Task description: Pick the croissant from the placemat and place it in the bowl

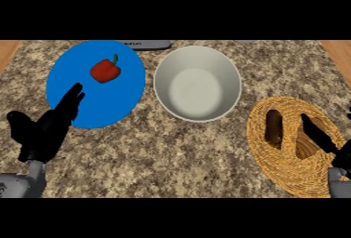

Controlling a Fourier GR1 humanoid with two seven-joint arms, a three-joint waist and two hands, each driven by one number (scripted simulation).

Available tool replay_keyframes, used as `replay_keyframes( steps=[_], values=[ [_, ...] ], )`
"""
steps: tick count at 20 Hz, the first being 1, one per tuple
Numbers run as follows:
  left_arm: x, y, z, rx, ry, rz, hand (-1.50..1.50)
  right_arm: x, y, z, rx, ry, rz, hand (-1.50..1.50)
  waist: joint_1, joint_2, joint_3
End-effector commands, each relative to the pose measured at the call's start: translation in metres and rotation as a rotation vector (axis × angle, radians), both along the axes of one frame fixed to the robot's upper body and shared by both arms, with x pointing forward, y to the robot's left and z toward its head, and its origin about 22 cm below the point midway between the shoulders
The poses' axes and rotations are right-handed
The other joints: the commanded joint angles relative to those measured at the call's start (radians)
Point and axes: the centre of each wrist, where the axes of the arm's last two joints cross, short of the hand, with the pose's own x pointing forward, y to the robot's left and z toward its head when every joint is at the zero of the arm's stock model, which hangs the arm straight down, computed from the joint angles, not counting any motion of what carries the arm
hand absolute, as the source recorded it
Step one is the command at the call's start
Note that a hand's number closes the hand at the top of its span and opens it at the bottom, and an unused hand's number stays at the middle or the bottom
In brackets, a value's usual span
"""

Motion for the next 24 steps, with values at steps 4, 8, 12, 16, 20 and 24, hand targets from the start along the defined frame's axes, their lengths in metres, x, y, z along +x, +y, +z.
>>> replay_keyframes(
  steps=[4,8,12,16,20,24],
  values=[
    [0.017,0.012,0.014,-0.016,-0.013,-0.019,0.00,-0.009,0.010,0.000,-0.155,0.098,-0.167,-1.50,0.015,-0.001,-0.003],
    [0.012,0.006,0.008,-0.004,0.015,-0.040,0.00,0.006,-0.018,0.033,-0.133,0.319,-0.206,-1.50,0.031,-0.001,-0.008],
    [0.015,0.007,0.009,0.000,0.010,-0.055,0.00,0.018,0.000,0.058,-0.086,0.531,-0.174,-1.50,0.034,-0.005,-0.008],
    [0.017,0.013,0.012,-0.002,0.013,-0.063,0.00,0.038,0.017,0.110,-0.067,0.689,-0.187,-1.50,0.039,-0.008,-0.004],
    [0.031,0.005,0.023,-0.028,0.012,-0.067,0.00,0.060,0.045,0.151,-0.041,0.802,-0.170,-1.50,0.036,-0.003,0.000],
    [0.026,0.016,0.001,-0.005,-0.009,-0.076,0.00,0.084,0.046,0.168,-0.020,0.920,-0.164,-1.50,0.048,0.004,0.000]
  ],
)
